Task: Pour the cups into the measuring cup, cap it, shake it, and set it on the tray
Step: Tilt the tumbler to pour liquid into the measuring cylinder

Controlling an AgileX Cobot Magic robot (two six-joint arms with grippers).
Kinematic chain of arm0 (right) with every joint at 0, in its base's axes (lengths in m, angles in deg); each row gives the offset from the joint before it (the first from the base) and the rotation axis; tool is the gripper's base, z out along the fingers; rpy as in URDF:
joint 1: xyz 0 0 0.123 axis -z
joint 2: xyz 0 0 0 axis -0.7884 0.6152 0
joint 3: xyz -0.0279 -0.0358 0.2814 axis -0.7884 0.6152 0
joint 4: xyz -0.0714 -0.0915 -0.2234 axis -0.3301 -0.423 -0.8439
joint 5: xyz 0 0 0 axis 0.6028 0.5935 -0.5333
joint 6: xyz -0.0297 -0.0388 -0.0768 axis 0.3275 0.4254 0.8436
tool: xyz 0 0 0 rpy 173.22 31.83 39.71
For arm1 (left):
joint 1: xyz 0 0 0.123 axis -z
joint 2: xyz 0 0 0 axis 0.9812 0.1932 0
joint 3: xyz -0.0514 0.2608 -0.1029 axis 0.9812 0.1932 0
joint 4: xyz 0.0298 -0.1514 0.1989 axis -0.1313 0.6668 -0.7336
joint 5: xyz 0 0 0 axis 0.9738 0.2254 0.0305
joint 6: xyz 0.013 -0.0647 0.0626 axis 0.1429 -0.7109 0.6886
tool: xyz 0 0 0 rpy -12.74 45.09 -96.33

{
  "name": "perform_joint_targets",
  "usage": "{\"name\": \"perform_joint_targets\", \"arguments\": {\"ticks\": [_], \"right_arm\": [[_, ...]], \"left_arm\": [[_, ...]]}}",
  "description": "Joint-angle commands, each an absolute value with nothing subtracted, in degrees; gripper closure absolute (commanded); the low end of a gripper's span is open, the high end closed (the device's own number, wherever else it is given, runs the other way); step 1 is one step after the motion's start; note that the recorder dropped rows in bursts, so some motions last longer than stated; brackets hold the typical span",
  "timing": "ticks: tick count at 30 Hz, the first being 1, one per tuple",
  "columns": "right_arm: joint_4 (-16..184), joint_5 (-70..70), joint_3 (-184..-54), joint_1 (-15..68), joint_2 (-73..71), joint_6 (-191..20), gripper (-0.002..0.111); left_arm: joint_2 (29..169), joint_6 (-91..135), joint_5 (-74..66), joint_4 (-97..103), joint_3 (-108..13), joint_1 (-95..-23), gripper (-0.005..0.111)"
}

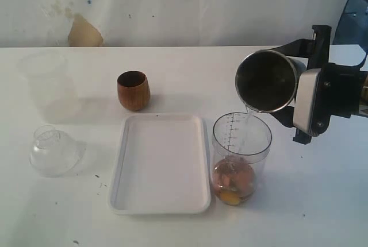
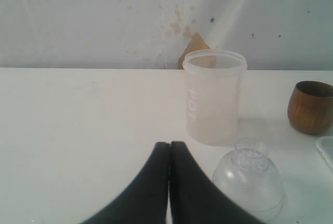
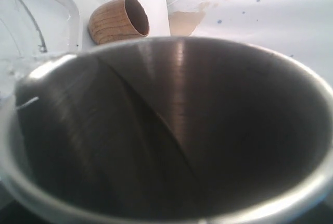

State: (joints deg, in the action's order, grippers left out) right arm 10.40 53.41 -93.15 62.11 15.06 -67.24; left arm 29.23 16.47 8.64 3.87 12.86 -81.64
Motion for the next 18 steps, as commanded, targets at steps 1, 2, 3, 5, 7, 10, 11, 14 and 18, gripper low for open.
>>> {"name": "perform_joint_targets", "arguments": {"ticks": [1,2,3,5,7,10,11,14,18], "right_arm": [[11.9,55.5,-93.8,62.4,14.3,-66.6,0.108],[11.9,55.6,-93.8,62.4,14.3,-66.6,0.108],[11.9,55.6,-93.8,62.4,14.3,-66.6,0.108],[11.9,55.6,-93.8,62.4,14.3,-66.6,0.108],[11.9,55.6,-93.8,62.4,14.3,-66.6,0.108],[11.9,55.8,-93.8,62.4,14.3,-66.5,0.108],[11.9,56.0,-93.8,62.4,14.3,-66.4,0.108],[11.9,56.0,-93.8,62.4,14.3,-65.4,0.108],[11.9,56.0,-93.8,62.4,14.3,-64.9,0.108]], "left_arm": [[29.0,16.3,8.0,4.0,13.2,-81.6,0.106],[29.0,16.3,8.0,4.0,13.2,-81.6,0.106],[29.0,16.3,8.0,4.0,13.2,-81.6,0.106],[29.0,16.3,8.0,4.0,13.2,-81.6,0.106],[29.0,16.3,8.0,4.0,13.2,-81.6,0.106],[29.0,16.3,8.0,4.0,13.2,-81.6,0.106],[29.0,16.3,8.0,4.0,13.2,-81.6,0.106],[29.0,16.3,8.0,4.0,13.2,-81.6,0.106],[29.0,16.3,8.0,4.0,13.2,-81.6,0.106]]}}
